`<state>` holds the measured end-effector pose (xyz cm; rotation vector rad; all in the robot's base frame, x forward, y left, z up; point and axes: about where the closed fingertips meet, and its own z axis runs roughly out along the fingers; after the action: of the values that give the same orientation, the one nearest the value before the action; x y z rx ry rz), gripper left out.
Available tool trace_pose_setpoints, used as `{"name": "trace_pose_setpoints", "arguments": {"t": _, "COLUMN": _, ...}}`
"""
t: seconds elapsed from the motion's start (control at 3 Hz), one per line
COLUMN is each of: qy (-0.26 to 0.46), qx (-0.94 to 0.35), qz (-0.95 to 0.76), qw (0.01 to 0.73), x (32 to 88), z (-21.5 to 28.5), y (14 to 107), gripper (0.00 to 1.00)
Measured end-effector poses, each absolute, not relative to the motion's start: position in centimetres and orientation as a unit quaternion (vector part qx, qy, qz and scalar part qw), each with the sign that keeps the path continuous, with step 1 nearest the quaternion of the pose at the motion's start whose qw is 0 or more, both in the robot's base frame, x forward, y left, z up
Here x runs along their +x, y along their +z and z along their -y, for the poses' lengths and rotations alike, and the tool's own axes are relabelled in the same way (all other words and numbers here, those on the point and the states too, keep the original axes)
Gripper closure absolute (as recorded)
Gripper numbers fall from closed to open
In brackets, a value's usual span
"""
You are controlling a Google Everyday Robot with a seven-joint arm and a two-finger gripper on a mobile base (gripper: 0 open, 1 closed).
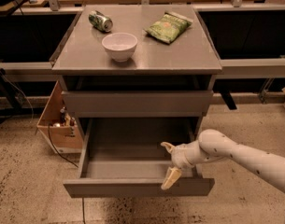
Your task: Close middle drawer
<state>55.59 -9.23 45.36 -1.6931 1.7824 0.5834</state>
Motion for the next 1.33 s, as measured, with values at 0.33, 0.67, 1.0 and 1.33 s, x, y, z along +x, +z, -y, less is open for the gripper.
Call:
{"name": "trace_pose_setpoints", "arguments": {"t": 0.33, "qy": 0.22, "qx": -0.645, "qz": -0.668, "qw": 0.3, "x": 56.4, "z": 8.4, "y": 44.2, "gripper": 0.19}}
{"name": "trace_pose_setpoints", "arguments": {"t": 0.67, "qy": 0.219, "qx": -0.646, "qz": -0.667, "qw": 0.299, "x": 56.7, "z": 8.2, "y": 44.2, "gripper": 0.5}}
{"name": "trace_pose_setpoints", "arguments": {"t": 1.0, "qy": 0.219, "qx": -0.646, "qz": -0.667, "qw": 0.299, "x": 56.4, "z": 8.2, "y": 44.8, "gripper": 0.75}}
{"name": "trace_pose_setpoints", "arguments": {"t": 1.33, "qy": 0.209, "qx": -0.647, "qz": -0.664, "qw": 0.31, "x": 58.7, "z": 7.9, "y": 45.0, "gripper": 0.7}}
